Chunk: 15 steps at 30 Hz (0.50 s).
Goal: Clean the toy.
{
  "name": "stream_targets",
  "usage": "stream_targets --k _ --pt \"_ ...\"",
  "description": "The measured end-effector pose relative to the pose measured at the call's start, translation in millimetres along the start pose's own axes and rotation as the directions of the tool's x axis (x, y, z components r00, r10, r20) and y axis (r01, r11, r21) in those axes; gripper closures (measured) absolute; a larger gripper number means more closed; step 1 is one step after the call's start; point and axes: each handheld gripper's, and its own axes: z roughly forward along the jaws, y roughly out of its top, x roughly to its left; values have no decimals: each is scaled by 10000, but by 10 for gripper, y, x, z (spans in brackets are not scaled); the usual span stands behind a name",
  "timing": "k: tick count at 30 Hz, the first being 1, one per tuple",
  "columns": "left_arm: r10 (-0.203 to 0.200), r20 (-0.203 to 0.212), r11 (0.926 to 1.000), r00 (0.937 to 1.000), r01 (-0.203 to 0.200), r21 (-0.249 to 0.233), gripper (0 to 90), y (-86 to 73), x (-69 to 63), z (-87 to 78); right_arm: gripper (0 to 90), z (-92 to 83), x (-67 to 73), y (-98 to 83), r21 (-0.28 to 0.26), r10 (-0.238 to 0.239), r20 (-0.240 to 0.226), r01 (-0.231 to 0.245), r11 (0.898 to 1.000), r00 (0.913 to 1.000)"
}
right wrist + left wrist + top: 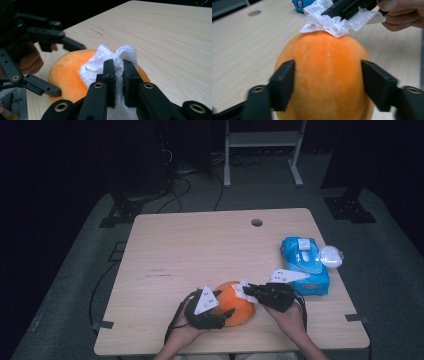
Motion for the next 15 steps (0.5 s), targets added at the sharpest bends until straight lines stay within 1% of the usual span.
stream_targets --k 1,2,3,4,5,6,8,9,10,11,14,15 --pt "-426 88 9991 9991 427 -76 218 3 40 -15 816 9 34 5 19 -170 -19 170 9999 9999" --pt "-943 254 9950 9952 950 -311 189 4 82 -30 816 15 56 6 5 -279 -44 279 9996 9996" --pt "-1214 370 9917 9919 1228 -381 170 8 123 -47 816 20 74 11 -32 -344 -93 343 9994 9994" --pt "-1300 384 9908 9908 1312 -321 164 10 143 -51 816 25 105 22 -41 -464 -127 464 9989 9988" --pt "-1144 350 9932 9928 1151 -196 181 3 141 -50 816 31 144 35 -83 -702 -145 700 9975 9974" --pt "-909 282 9958 9955 912 -105 234 -10 127 -44 816 39 191 46 -92 -910 -164 909 9958 9957" --pt "-753 272 9972 9968 752 31 286 -31 114 -43 817 62 247 52 30 -1349 -96 1349 9909 9908" --pt "-687 255 9976 9973 686 52 320 -36 115 -46 817 65 234 45 100 -1249 -76 1250 9921 9921" --pt "-684 278 9977 9973 683 49 336 -40 120 -47 818 62 188 35 119 -1049 -73 1050 9944 9945" --pt "-735 333 9973 9967 735 12 345 -46 126 -43 818 55 136 23 160 -865 26 864 9961 9963" --pt "-651 328 9979 9973 651 24 356 -54 123 -37 818 38 17 -14 363 -483 443 467 9982 9979" --pt "-615 351 9981 9975 614 38 359 -53 121 -35 818 36 0 -21 419 -485 522 463 9980 9975"
